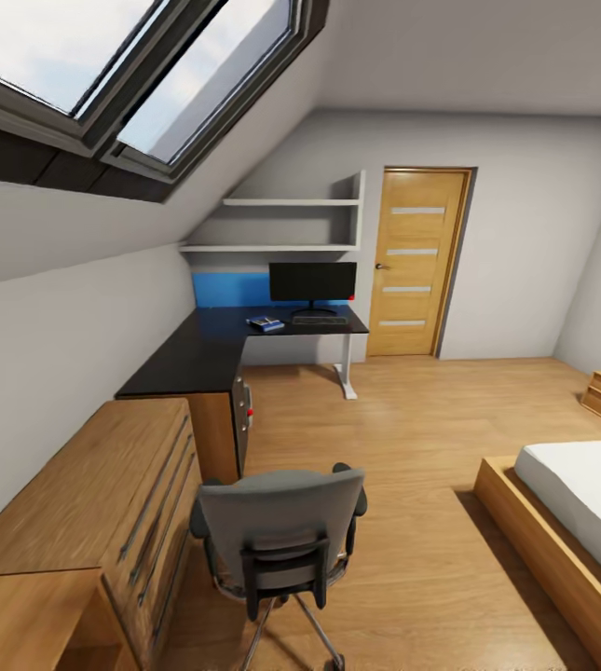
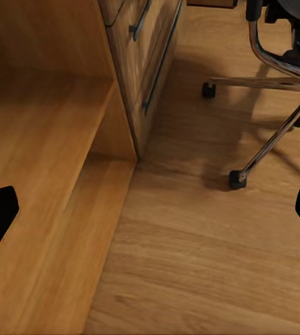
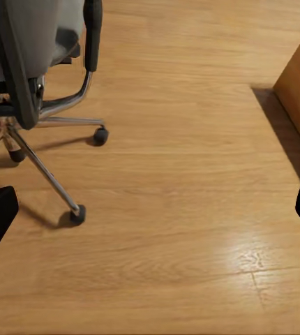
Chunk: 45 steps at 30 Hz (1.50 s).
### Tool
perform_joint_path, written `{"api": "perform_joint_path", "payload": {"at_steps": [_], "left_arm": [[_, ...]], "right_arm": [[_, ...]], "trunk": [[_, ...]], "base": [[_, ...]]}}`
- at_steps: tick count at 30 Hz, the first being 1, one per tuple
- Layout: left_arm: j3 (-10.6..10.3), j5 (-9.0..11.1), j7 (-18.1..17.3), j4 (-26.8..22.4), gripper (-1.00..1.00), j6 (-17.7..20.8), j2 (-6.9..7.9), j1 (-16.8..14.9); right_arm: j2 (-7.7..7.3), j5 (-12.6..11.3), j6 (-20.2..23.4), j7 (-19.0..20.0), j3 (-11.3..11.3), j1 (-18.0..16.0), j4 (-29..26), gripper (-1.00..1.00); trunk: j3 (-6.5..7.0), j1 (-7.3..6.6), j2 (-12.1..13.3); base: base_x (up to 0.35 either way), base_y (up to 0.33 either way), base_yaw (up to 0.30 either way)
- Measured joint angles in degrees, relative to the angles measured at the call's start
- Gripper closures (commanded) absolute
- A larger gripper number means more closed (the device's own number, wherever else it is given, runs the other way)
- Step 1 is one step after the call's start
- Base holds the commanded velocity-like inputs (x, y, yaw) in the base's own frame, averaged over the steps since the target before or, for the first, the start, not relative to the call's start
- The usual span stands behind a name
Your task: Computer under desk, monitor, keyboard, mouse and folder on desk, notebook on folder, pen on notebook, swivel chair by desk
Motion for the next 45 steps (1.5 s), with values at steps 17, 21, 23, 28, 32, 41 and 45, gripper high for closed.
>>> {"api": "perform_joint_path", "payload": {"at_steps": [17,21,23,28,32,41,45], "left_arm": [[0.0,0.0,0.0,0.0,-1.00,0.1,-0.06,0.0],[0.0,0.0,0.0,0.0,-1.00,0.1,-0.06,0.0],[0.0,0.0,0.0,0.0,-1.00,0.0,-0.06,0.0],[0.0,0.0,0.0,0.0,-1.00,0.0,0.01,0.0],[0.2,0.2,0.2,-0.1,-1.00,-0.2,0.03,0.0],[3.9,0.9,0.6,-0.2,-1.00,-0.3,0.03,0.0],[4.4,0.9,0.3,-0.2,-1.00,-0.2,-0.04,0.0]], "right_arm": [[0.00,0.0,0.1,0.0,0.0,0.0,0.1,-1.00],[0.05,0.0,0.1,0.0,0.0,0.0,0.1,-1.00],[0.07,0.0,0.1,0.0,0.0,0.0,0.1,-1.00],[0.30,0.0,0.0,0.0,0.2,0.0,0.0,-1.00],[0.40,0.0,0.0,-0.1,0.2,0.0,0.0,-1.00],[0.34,-0.1,-0.1,-0.1,0.1,0.0,-0.1,-1.00],[0.35,0.0,-0.1,-0.1,0.1,0.0,-0.2,-1.00]], "trunk": [[0.00,0.00,0.0],[0.00,0.00,0.0],[0.00,0.00,0.0],[0.00,-0.01,0.0],[0.00,-0.01,0.0],[-0.05,-0.01,0.0],[-0.07,0.00,0.0]], "base": [[-0.059,0.055,0.000],[-0.021,0.001,0.000],[-0.007,0.000,0.000],[-0.001,0.000,0.011],[0.000,0.000,0.177],[0.000,0.000,0.200],[0.000,0.000,0.030]]}}
